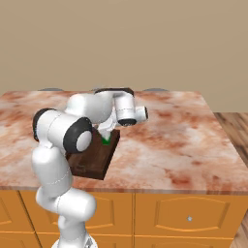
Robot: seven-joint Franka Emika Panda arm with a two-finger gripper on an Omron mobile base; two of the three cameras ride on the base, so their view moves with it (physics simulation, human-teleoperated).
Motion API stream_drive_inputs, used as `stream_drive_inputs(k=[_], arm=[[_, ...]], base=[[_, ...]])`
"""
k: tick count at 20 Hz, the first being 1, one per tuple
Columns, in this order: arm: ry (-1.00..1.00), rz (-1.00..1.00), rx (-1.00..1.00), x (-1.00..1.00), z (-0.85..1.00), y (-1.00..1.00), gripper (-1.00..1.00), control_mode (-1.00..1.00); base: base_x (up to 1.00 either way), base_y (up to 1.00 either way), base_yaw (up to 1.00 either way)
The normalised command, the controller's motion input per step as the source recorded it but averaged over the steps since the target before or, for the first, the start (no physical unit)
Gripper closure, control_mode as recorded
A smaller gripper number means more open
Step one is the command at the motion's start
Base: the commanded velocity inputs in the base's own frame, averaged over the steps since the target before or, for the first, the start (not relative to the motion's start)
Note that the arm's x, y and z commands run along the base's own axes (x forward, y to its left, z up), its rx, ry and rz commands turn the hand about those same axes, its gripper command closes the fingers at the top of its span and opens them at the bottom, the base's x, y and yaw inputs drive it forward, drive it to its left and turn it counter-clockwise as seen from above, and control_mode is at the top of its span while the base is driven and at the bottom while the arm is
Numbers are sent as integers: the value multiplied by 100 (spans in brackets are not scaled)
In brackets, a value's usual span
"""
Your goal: Take out the milk from the fridge and place it on the tray on the counter. Then take the sugar cube near the tray and place it in the tray.
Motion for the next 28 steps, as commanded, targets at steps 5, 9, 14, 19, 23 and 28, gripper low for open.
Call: stream_drive_inputs(k=[5, 9, 14, 19, 23, 28], arm=[[5, -19, -23, -20, 74, 76, -100, -100], [19, -17, -34, -11, 33, 92, -100, -100], [15, -11, -36, -23, -2, 84, -100, -100], [24, -11, -19, 0, -21, 56, -100, -100], [51, -8, -26, 3, -7, 69, -100, -100], [28, -29, -20, -2, -5, 46, -100, -100]], base=[[0, 0, 0], [0, 0, 0], [0, 0, 0], [0, 0, 0], [0, 0, 0], [0, 0, 0]])
